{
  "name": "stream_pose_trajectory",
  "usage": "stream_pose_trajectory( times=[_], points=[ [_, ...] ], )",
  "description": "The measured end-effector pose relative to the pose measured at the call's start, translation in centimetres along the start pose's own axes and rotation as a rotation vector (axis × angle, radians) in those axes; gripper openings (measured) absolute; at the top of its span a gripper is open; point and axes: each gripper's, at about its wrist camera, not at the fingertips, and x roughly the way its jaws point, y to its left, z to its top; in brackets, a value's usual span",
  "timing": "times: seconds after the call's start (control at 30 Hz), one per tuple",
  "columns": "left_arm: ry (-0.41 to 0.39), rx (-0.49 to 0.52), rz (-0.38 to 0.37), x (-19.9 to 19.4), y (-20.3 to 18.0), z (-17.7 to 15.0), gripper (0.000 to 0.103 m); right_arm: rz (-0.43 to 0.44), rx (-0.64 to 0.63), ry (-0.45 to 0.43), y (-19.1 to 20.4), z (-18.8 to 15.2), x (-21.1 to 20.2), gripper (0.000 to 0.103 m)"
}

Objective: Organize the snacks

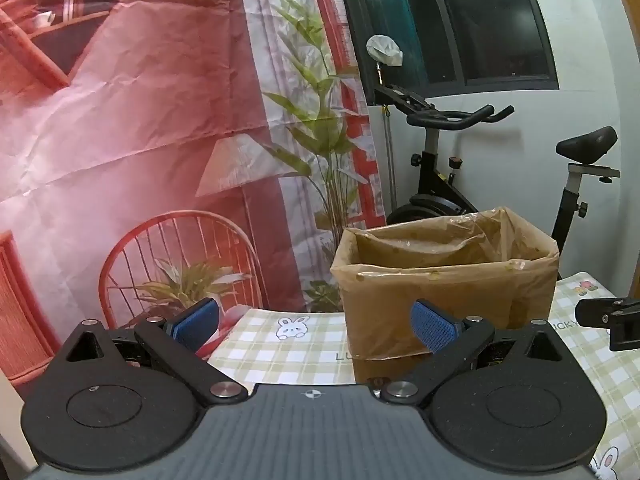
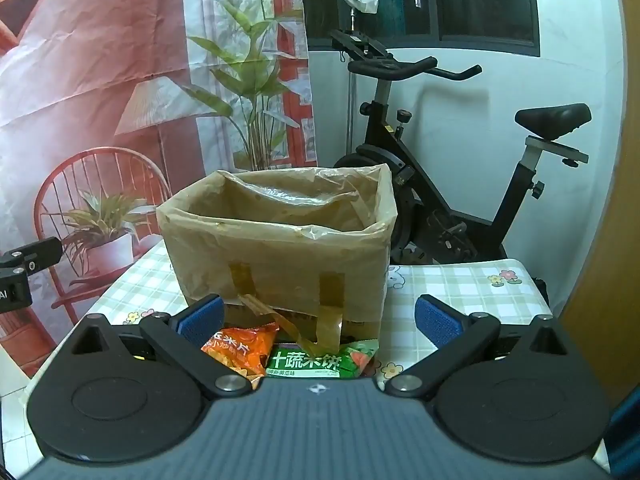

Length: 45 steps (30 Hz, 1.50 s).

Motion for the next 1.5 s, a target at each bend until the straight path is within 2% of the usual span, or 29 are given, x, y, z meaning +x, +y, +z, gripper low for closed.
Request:
stream_pose_trajectory(
  times=[0.5, 0.63, 1.5],
  points=[
    [0.068, -0.06, -0.048, 0.5, 0.2, 0.0, 0.103, -0.001, 0.0, 0.006, 0.1, 0.2, 0.0, 0.103],
    [0.092, -0.095, -0.08, 0.8, 0.4, 0.0, 0.103, -0.002, 0.0, 0.006, 0.1, 0.1, 0.2, 0.103],
    [0.108, -0.153, -0.092, 1.3, 1.0, -0.2, 0.103, 0.003, -0.003, 0.013, 0.6, 0.1, 0.4, 0.103]
  ],
)
